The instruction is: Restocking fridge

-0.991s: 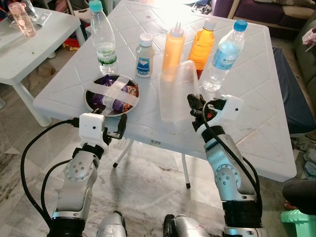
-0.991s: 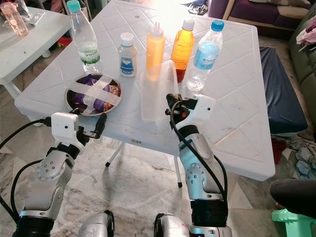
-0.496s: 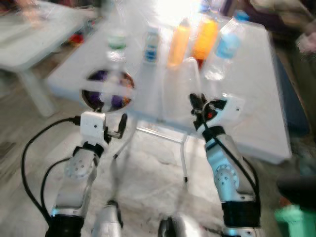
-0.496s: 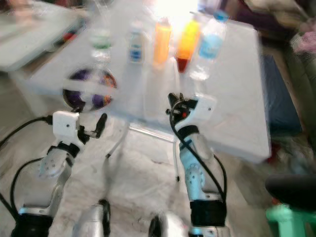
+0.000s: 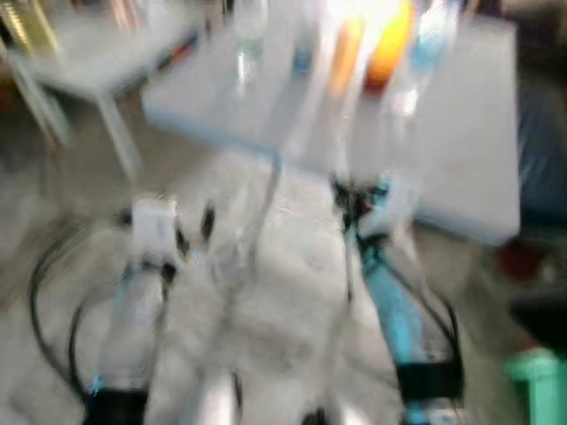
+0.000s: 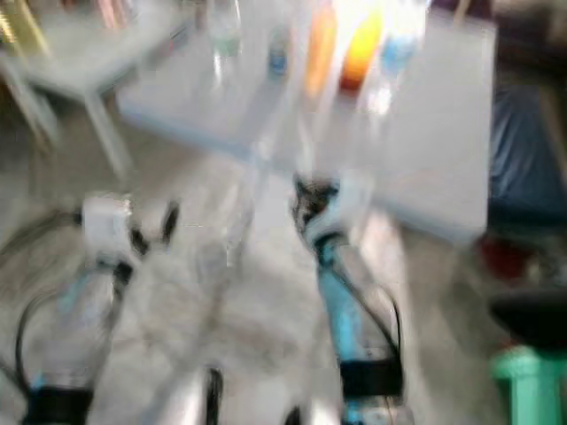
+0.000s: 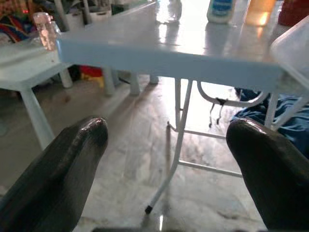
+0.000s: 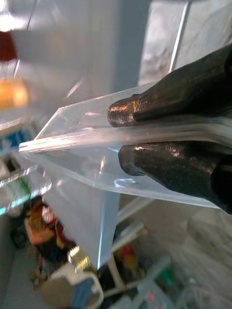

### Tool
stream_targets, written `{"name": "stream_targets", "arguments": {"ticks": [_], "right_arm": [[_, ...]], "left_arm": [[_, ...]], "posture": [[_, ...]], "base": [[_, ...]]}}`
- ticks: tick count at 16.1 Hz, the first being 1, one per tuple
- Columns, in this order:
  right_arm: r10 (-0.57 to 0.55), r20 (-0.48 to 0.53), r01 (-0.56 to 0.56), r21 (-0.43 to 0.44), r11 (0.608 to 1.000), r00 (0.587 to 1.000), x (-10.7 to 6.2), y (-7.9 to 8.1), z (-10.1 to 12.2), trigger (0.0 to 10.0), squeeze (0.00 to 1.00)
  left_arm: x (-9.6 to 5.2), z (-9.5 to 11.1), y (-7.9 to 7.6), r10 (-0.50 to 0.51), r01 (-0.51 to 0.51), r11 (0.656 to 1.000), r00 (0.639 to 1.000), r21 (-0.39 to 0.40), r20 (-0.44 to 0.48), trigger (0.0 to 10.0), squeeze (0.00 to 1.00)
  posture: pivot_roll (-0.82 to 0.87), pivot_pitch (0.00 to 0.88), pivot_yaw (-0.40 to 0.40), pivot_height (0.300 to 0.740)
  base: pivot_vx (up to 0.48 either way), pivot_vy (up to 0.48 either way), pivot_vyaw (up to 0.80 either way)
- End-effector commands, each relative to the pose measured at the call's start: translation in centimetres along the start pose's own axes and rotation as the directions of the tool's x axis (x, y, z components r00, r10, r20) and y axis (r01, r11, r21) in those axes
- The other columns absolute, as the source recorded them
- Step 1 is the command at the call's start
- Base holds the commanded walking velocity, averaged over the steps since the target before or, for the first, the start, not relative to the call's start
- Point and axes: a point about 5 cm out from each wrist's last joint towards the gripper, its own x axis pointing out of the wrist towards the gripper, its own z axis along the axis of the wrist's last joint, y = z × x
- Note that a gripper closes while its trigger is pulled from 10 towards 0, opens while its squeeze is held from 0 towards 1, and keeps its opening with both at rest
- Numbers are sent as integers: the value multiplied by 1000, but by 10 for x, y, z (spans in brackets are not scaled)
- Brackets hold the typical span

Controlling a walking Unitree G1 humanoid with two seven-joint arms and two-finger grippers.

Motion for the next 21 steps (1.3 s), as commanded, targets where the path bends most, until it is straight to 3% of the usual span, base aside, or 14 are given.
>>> {"name": "stream_targets", "arguments": {"ticks": [1, 8, 11, 14, 18, 21], "right_arm": [[-14, 7, 14, 9, 1000, 1000, 0, -2, 0, 10000, 0], [-17, 10, 17, -2, 1000, 1000, 0, -4, 1, 10000, 0], [35, 17, -35, -34, 999, 999, 1, 2, 3, 10000, 0], [114, 39, -110, -91, 990, 993, 0, 13, 6, 10000, 0], [131, 36, -127, -91, 988, 991, -3, 13, 5, 10000, 0], [182, 33, -176, -139, 975, 983, -5, 17, 4, 10000, 0]], "left_arm": [[2, 4, -4, -23, 23, 1000, 1000, 4, 11, 10000, 0], [4, 1, -6, -25, 25, 1000, 1000, 1, 8, 10000, 0], [2, 0, -5, -15, 15, 1000, 1000, 2, 3, 10000, 0], [1, -3, -2, 0, 0, 1000, 1000, -5, -17, 10000, 0], [-8, -19, 12, 46, -48, 999, 995, -16, -85, 10000, 0], [-13, -24, 18, 57, -56, 998, 993, 9, -99, 10000, 0]], "posture": [[101, 135, -57, 740], [93, 130, -63, 740], [97, 127, -70, 740], [100, 127, -70, 740], [103, 129, -66, 740], [106, 127, -66, 740]], "base": [[0, 0, 0], [0, 0, 0], [0, 0, 0], [0, 0, 765], [0, 179, 756], [0, 84, 756]]}}
